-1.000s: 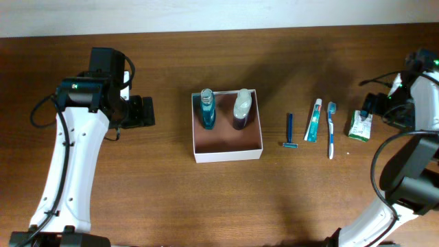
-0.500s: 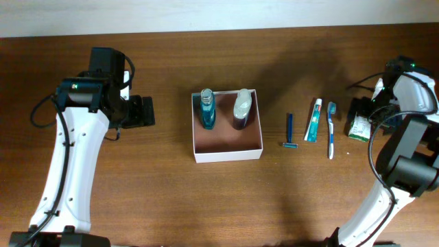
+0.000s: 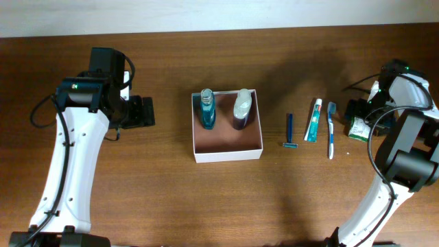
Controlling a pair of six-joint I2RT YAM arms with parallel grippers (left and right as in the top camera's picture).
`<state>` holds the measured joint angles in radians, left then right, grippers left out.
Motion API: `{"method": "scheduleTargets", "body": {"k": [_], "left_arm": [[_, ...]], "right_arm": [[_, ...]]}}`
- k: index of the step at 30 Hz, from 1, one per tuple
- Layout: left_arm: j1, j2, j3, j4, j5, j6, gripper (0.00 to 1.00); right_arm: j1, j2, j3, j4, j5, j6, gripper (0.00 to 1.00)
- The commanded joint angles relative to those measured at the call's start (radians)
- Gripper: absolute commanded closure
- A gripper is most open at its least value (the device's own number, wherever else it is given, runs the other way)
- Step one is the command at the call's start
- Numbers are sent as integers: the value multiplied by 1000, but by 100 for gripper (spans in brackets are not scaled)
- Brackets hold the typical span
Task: Pack container
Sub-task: 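Reach the right gripper to the green Dettol soap and grasp it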
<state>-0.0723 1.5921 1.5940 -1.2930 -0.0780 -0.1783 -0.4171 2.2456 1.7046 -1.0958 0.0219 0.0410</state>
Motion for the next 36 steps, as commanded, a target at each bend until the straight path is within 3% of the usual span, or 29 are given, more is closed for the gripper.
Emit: {"method": "scheduleTargets", "body": {"k": [1,6,17,20,28,33,36], "left_arm": [[5,-18,-4,-2,11,16,1],[5,-18,-4,-2,11,16,1],[5,-18,-4,-2,11,16,0],[5,-18,-4,-2,11,15,0],[5,-18,-4,-2,11,16,0],[5,-18,-4,-2,11,16,0],[5,-18,-4,-1,11,16,0]], "right_arm": [[3,38,-6,-3,-14,-8,2],[3,38,-6,-5,-14,-8,2],[3,38,-6,-11,-14,-8,28],[3,38,-6,-12,-14,-8,40],[3,38,-6,-16,-14,-8,55],[3,38,-4,-20,-14,-8,71],[3,37,39,-63,-14,-8,92]]}}
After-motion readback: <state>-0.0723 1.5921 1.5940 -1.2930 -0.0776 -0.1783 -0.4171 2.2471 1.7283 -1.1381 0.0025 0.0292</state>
